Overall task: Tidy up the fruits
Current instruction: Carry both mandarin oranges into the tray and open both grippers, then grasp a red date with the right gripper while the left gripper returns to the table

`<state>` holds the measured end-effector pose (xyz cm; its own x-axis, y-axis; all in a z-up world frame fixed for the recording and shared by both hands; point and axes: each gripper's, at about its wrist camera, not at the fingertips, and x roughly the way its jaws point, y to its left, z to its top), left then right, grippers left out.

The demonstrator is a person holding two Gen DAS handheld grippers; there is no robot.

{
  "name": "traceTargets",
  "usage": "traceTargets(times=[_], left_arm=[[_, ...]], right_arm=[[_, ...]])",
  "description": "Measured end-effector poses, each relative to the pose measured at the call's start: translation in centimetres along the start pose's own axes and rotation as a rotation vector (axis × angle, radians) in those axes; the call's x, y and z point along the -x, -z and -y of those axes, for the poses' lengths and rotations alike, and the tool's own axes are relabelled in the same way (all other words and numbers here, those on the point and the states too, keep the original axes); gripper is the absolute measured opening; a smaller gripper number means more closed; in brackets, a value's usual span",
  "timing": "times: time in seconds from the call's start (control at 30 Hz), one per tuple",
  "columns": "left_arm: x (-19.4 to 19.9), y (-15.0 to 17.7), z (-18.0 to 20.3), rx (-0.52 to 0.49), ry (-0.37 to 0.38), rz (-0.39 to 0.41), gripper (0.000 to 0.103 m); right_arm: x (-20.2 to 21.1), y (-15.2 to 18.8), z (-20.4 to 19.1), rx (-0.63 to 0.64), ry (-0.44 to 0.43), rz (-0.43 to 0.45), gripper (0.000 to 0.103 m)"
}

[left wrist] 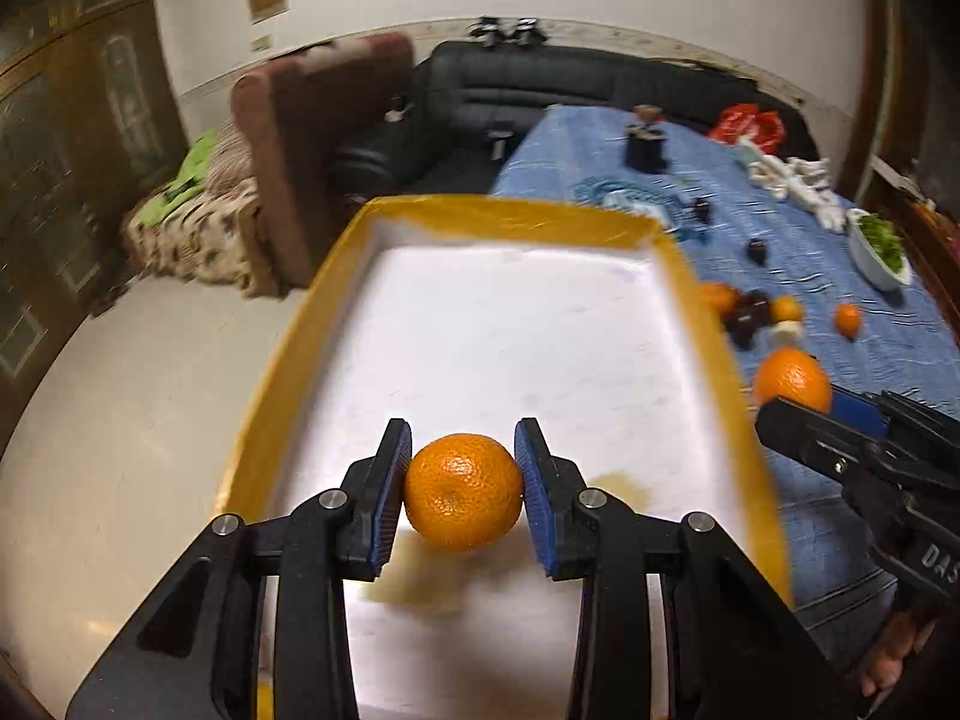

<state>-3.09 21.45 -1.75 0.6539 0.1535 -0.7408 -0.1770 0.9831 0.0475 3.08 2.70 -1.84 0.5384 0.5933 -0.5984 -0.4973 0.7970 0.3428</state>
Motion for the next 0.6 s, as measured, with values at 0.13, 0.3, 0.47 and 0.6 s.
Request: traceTargets(times=[0.13,0.3,0.47,0.6], left_arm=[[-0.3,0.6,-0.8,-0.005,-0.021,0.013,0.034],[0.0,0.7,-0.6,-0.012,-0.047,0.015,0.034],[1.3,0.5,-0.5,-0.006,-0.033,0.030,0.056],[3.0,0.3,0.5,-0.045,-0.024,0.085,0.068]], right_arm=[[-2.3,0.5,-2.4,0.032,-0.008,-0.053,0.036],[-3.8,1.2,-3.9,0.042,-0.007,-0.114,0.039],[-2.4,1.2,-4.5,0.047,-0.012,-0.087,0.051],[0.7,1.0,-3.1,0.050,0.012,0.004,0.052]])
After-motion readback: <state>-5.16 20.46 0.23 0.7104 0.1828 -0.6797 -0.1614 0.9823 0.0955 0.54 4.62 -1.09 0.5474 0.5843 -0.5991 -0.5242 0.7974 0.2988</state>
